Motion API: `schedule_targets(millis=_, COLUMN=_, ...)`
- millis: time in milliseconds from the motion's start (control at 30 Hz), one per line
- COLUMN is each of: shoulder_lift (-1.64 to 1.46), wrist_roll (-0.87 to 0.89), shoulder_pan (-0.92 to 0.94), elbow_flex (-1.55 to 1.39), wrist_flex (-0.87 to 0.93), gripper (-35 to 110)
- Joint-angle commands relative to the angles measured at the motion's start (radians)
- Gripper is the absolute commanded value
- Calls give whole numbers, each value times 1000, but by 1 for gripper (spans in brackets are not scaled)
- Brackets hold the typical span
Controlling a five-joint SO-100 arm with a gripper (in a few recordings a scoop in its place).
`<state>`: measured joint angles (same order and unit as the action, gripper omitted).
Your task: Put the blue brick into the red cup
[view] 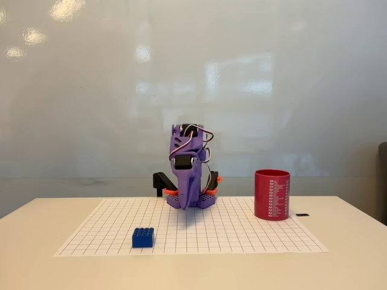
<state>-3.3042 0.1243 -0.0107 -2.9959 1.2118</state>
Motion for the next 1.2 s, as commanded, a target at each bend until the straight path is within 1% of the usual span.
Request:
schedule_targets(millis=0, shoulder_lift=2, wrist_roll=0, shoulder_pan=61, elbow_flex=132, wrist_flex=-6, gripper=-1)
schedule_targets(millis=100, shoulder_lift=2, wrist_roll=-5, shoulder_pan=74, elbow_flex=259, wrist_flex=-15, gripper=-1)
schedule_targets(millis=200, shoulder_lift=69, wrist_roll=-25, shoulder_pan=67, elbow_flex=422, wrist_flex=29, gripper=-1)
schedule_targets(millis=367, shoulder_lift=434, wrist_roll=-51, shoulder_pan=48, elbow_flex=765, wrist_flex=169, gripper=-1)
schedule_targets(millis=567, shoulder_lift=830, wrist_roll=-15, shoulder_pan=-61, elbow_flex=1230, wrist_flex=426, gripper=-1)
schedule_targets(millis=633, shoulder_lift=963, wrist_roll=-31, shoulder_pan=-61, elbow_flex=1324, wrist_flex=446, gripper=-1)
schedule_targets(millis=733, shoulder_lift=1173, wrist_roll=-66, shoulder_pan=-43, elbow_flex=1379, wrist_flex=419, gripper=-1)
schedule_targets(millis=833, shoulder_lift=1379, wrist_roll=-101, shoulder_pan=-12, elbow_flex=1371, wrist_flex=337, gripper=-1)
schedule_targets(millis=967, shoulder_lift=1594, wrist_roll=-192, shoulder_pan=51, elbow_flex=1365, wrist_flex=242, gripper=-1)
schedule_targets(millis=1067, shoulder_lift=1675, wrist_roll=-268, shoulder_pan=120, elbow_flex=1364, wrist_flex=184, gripper=-1)
schedule_targets(millis=1167, shoulder_lift=1709, wrist_roll=-351, shoulder_pan=173, elbow_flex=1364, wrist_flex=184, gripper=-1)
